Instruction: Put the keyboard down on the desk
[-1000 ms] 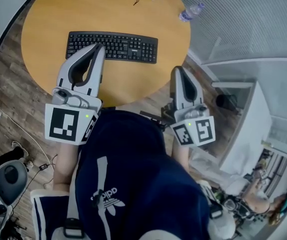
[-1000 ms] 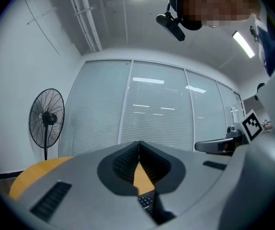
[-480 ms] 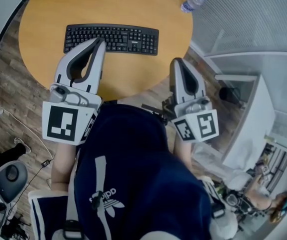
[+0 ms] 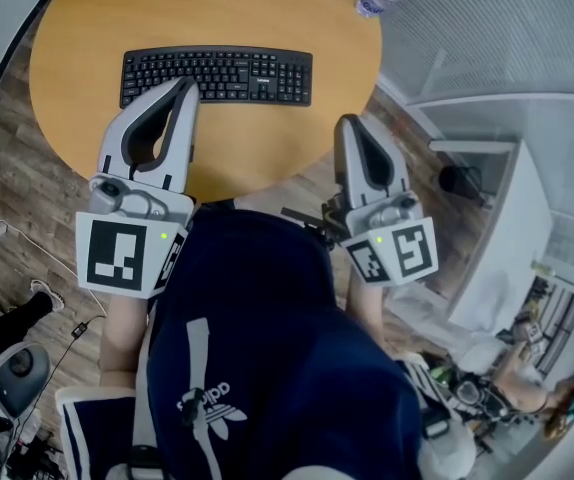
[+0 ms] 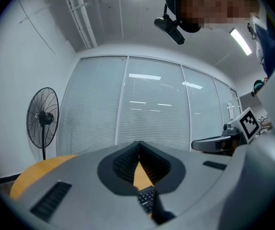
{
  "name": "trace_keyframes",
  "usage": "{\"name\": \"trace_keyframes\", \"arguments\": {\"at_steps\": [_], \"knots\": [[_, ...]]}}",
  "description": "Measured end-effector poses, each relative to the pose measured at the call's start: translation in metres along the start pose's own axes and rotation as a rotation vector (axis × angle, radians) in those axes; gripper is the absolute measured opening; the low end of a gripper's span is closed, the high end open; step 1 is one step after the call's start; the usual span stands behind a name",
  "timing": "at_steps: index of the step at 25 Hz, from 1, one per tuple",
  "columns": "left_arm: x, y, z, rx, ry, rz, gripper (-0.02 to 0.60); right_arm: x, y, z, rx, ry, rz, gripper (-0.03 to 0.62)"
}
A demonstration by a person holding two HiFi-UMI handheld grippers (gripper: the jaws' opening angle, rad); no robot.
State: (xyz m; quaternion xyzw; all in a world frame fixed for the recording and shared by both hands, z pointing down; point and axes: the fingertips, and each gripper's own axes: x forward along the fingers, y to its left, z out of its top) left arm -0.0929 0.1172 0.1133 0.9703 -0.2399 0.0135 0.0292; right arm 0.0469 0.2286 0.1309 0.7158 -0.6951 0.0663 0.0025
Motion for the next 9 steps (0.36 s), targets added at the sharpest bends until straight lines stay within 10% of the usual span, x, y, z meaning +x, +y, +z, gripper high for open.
{"name": "trace_keyframes", "arguments": {"at_steps": [9], "knots": [[0.004, 0.0026, -0.0041, -0.022, -0.009, 0.006, 0.003, 0.0016, -0.0026, -0.0015, 0.009, -0.003, -0.007, 0.003]]}}
